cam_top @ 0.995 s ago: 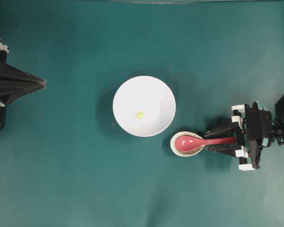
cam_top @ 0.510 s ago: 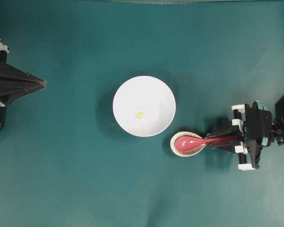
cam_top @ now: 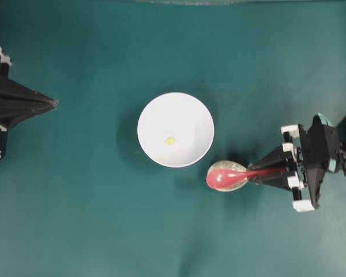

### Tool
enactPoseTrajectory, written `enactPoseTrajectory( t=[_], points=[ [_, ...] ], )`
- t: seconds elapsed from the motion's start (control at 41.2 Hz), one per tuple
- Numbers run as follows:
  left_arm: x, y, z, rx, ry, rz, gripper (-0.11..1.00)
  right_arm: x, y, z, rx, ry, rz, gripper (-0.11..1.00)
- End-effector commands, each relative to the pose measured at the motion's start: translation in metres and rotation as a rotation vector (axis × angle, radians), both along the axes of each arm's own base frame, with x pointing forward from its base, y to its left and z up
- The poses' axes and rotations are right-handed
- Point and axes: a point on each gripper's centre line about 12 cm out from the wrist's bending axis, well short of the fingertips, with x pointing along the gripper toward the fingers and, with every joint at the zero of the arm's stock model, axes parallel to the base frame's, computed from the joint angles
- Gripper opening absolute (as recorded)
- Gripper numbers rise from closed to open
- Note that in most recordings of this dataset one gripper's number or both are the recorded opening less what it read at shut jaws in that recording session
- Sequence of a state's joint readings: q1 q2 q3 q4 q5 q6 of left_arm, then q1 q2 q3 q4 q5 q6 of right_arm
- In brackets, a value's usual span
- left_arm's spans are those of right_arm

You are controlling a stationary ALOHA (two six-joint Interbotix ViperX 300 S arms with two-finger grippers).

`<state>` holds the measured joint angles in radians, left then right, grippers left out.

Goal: Scoop the yellow hexagonal prism block from the bowl with a spoon using the right arm.
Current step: 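Lift the red spoon off the spoon rest with the right gripper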

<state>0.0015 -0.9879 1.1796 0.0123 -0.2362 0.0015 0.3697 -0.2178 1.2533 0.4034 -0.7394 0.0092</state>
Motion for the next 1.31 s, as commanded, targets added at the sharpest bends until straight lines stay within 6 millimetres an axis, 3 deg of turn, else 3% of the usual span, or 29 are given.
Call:
enactPoseTrajectory(
  t=[0.0, 0.17, 0.485, 0.728, 1.286],
  points=[
    [0.002, 0.0, 0.008, 0.003, -0.009, 0.0, 0.0, 0.011, -0.003, 0.023, 0.04, -0.019, -0.015, 0.22],
    [0.003, 0.0, 0.006, 0.005, 0.002, 0.001, 0.0, 0.019, -0.009, 0.039, 0.067, 0.069, -0.016, 0.22],
    [0.005, 0.0, 0.002, 0.003, 0.018, 0.0, 0.0, 0.012, -0.014, 0.022, 0.063, 0.184, -0.019, 0.22],
    [0.005, 0.0, 0.003, 0.003, 0.014, 0.0, 0.0, 0.005, -0.016, -0.001, 0.047, 0.252, -0.033, 0.23],
    [0.005, 0.0, 0.003, 0.006, 0.015, 0.0, 0.0, 0.003, -0.012, -0.006, 0.069, 0.271, -0.03, 0.25]
  ],
)
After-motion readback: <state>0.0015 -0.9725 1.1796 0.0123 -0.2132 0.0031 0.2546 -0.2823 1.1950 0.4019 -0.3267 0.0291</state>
